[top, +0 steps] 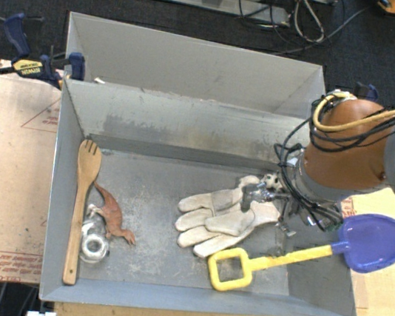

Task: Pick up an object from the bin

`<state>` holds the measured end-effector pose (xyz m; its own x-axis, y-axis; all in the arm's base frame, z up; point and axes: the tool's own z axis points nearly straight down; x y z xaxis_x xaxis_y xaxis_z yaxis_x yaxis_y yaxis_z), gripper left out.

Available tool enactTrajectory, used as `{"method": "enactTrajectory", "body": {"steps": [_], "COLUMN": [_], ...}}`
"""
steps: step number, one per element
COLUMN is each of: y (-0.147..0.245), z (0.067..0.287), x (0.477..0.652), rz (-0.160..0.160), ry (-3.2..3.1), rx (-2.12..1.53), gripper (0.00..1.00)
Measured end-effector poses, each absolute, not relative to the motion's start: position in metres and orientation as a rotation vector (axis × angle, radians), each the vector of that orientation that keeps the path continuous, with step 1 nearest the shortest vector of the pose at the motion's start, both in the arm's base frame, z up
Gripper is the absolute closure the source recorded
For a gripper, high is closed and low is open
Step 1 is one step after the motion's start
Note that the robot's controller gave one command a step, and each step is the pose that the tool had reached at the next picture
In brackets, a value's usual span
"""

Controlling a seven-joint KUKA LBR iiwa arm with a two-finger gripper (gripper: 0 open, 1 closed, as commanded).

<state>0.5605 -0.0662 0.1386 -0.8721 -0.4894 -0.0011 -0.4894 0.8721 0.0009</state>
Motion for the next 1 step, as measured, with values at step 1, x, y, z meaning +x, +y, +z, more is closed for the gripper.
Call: {"method": "enactTrajectory", "body": {"steps": [1], "y": [-0.0574], "z": [0.1630], "x": [0.5577], "rz": [0.000], "ry": [3.002], "rx": [-0.887], "gripper": [0.00]}}
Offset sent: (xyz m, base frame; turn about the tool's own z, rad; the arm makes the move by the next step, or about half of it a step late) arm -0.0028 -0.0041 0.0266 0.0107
